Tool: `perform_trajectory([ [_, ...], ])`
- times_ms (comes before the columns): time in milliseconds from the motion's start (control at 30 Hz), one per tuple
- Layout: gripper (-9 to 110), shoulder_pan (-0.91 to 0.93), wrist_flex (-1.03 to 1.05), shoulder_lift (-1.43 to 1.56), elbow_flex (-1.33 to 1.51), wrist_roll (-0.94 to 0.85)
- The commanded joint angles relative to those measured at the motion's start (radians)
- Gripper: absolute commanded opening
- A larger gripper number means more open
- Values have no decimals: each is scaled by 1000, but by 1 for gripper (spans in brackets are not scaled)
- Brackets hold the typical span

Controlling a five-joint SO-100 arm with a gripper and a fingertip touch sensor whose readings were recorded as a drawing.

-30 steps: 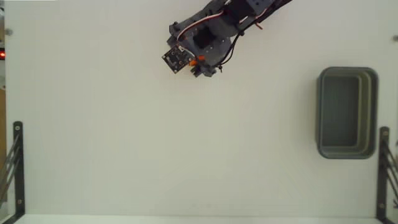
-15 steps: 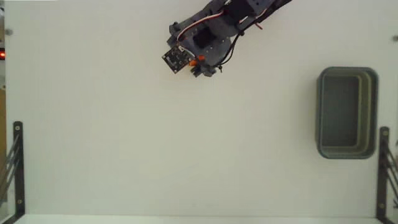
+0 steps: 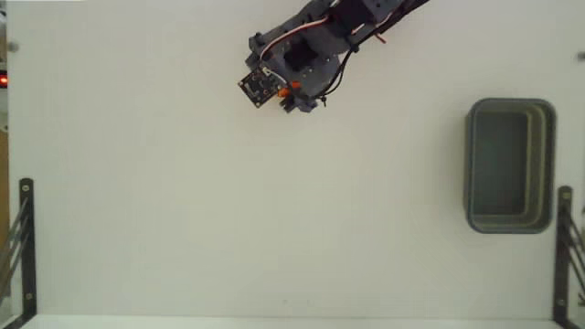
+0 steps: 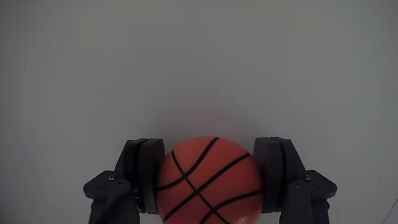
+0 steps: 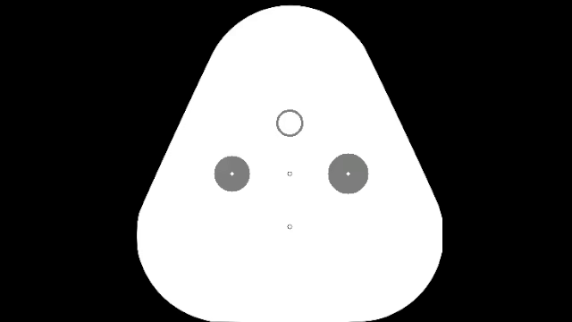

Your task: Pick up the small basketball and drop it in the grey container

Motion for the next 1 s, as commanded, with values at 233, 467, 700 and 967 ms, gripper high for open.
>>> perform_trajectory([
  [233, 82, 3, -10, 27, -4, 5],
  [467, 82, 3, 28, 26, -44, 5],
  [700, 82, 3, 84, 17, -108, 5],
  [967, 82, 3, 168, -8, -218, 5],
])
